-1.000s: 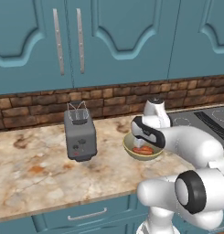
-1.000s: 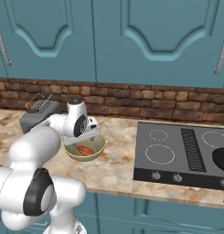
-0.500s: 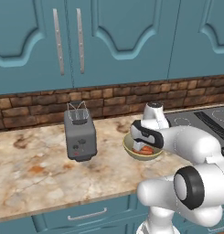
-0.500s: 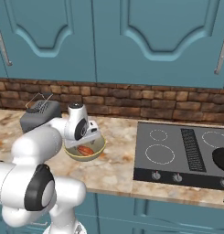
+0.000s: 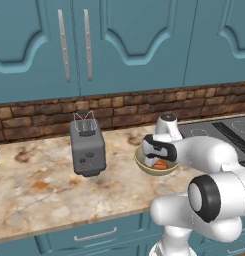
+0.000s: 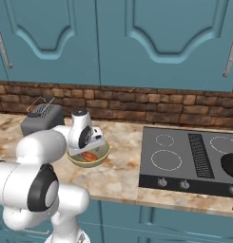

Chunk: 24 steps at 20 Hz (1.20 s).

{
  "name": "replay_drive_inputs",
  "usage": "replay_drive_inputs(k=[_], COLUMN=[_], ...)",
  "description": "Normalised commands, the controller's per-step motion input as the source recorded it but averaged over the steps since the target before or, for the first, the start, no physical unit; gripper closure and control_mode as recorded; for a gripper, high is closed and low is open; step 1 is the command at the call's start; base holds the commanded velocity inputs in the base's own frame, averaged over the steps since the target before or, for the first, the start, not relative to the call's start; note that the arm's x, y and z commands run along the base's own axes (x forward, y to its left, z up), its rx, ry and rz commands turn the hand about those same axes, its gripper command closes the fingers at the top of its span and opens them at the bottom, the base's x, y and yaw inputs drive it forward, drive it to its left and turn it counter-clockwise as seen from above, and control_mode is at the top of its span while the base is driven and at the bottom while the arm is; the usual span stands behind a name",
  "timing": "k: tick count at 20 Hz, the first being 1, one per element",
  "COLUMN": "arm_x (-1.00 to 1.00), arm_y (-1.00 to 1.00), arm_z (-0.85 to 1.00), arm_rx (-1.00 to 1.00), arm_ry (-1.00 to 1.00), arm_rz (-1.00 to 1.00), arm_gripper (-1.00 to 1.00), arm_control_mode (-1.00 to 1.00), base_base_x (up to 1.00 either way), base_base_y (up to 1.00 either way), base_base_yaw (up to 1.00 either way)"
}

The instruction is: Place the fish on the plate and place the sweet potato on the same plate.

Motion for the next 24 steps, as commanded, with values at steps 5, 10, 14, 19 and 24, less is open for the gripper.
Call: replay_drive_inputs(k=[5,10,14,19,24], arm_x=[0.12,0.0,0.0,0.0,0.0], arm_y=[0.0,0.0,0.0,0.0,0.0], arm_z=[-0.1,-0.15,-0.1,0.0,0.0], arm_rx=[0.0,0.0,0.0,0.0,0.0], arm_ry=[0.0,0.0,0.0,0.0,0.0], arm_rz=[0.0,0.0,0.0,0.0,0.0], arm_gripper=[-1.0,-1.0,-1.0,1.0,1.0], arm_control_mode=[-1.0,-1.0,-1.0,-1.0,-1.0], base_base_x=[0.0,0.0,0.0,0.0,0.0], base_base_y=[0.0,0.0,0.0,0.0,0.0], base_base_yaw=[0.0,0.0,0.0,0.0,0.0])
